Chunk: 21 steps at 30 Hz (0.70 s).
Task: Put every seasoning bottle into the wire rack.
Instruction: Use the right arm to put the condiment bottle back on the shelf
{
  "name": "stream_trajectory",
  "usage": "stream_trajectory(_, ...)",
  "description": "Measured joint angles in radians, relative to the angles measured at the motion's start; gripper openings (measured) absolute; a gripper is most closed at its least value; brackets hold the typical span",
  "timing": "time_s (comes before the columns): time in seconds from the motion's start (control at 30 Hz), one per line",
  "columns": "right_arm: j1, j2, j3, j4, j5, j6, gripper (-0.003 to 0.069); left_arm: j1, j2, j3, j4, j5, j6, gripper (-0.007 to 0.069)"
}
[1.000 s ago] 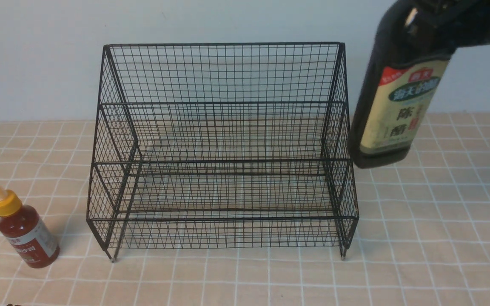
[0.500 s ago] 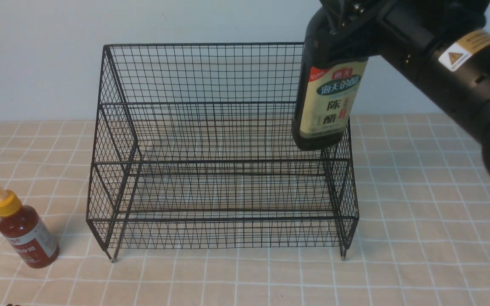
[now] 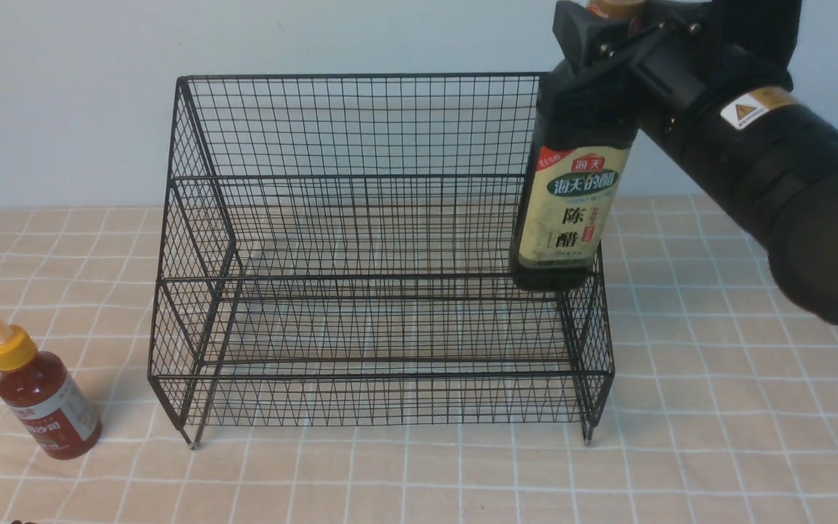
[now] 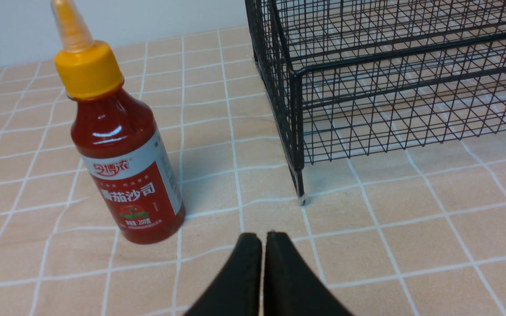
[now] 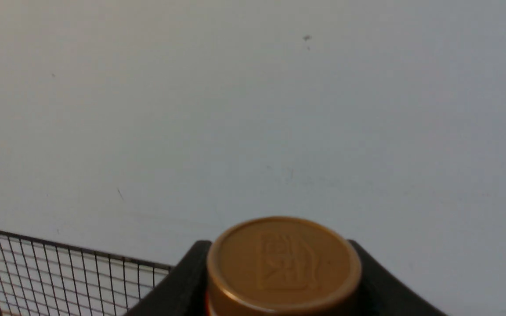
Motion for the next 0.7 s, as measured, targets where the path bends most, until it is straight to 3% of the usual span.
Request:
stream_trajectory(0.23,0.004,0.019,-0.005,0.047,0.083,-0.103,0.0318,0.0,0.0,0.0,0.0,0.0,0.0,-0.0007)
stream_trajectory(0.7,0.007,0.126,-0.008,0.127,0.077,-0.124,0.0318,0.0,0.0,0.0,0.0,0.0,0.0,-0.0007)
